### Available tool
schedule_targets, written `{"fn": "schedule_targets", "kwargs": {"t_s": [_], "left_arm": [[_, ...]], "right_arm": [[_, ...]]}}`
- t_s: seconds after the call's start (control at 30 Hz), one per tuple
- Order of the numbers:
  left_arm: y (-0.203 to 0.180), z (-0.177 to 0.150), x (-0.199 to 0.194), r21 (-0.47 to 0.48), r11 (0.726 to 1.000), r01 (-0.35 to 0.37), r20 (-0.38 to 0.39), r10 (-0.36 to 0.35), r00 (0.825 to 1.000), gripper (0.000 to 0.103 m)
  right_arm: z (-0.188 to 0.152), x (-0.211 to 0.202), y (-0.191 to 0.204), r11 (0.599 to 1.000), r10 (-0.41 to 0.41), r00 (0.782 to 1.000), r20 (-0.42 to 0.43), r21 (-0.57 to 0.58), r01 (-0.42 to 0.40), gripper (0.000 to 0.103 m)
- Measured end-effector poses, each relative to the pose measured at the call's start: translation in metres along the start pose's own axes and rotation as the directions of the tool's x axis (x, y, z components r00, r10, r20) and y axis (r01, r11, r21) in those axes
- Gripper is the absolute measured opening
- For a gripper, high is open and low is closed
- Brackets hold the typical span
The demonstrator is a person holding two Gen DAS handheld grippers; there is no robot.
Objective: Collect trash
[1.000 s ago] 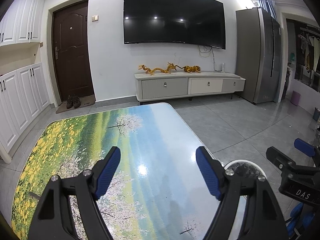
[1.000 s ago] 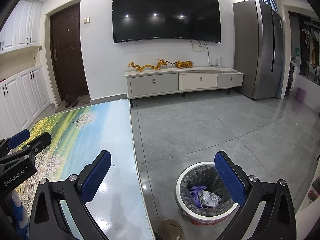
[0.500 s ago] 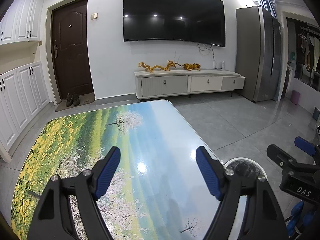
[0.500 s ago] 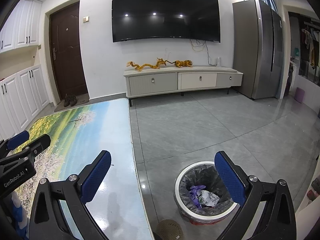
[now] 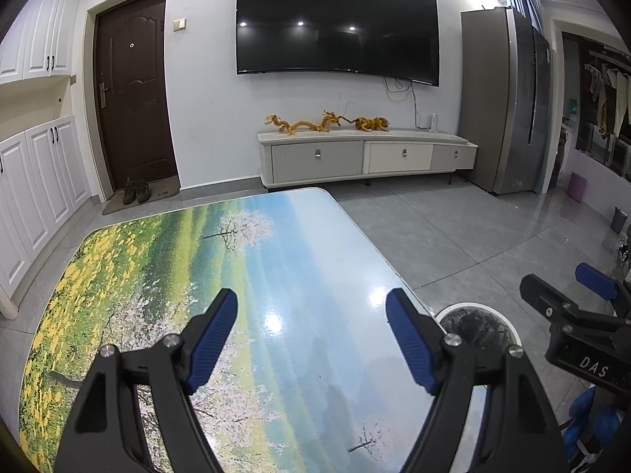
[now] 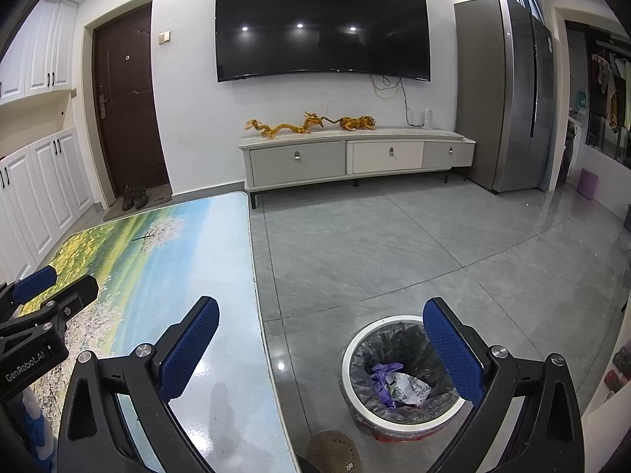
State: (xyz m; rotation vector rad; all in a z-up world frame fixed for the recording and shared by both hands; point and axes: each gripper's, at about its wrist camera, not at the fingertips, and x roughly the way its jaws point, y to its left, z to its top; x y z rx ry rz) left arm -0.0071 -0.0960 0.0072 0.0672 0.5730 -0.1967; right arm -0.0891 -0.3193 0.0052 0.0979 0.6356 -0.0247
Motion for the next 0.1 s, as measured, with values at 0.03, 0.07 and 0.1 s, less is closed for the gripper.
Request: {"fn": "schedule_targets", "kwargs": {"t_s": [0.03,0.07,0.1], "left_arm": [[0.0002,-0.0004,-0.0001,-0.001,1.000,0.001,-0.001,-0.001,1.000,0.077],[0.0003,-0.0005,0.0002,-0.001,1.000,0.000,-0.002,0.000,1.000,0.077],[0.0004,-0.0005,0.0006,-0.002,1.000,0.001,-0.004,-0.001,1.000,0.077]], "right_arm": [[-0.0001,0.0004,0.0001,1.000,-0.001,1.000,0.000,-0.001,0.001,0.101],[-0.0003,0.0006,0.0002,1.000,-0.002,1.000,0.000,-0.002,0.002,0.101],[-0.0005,0.0009,0.0005,1.000,-0.002,1.000,-0.001,-0.003,0.002,0.101]]}}
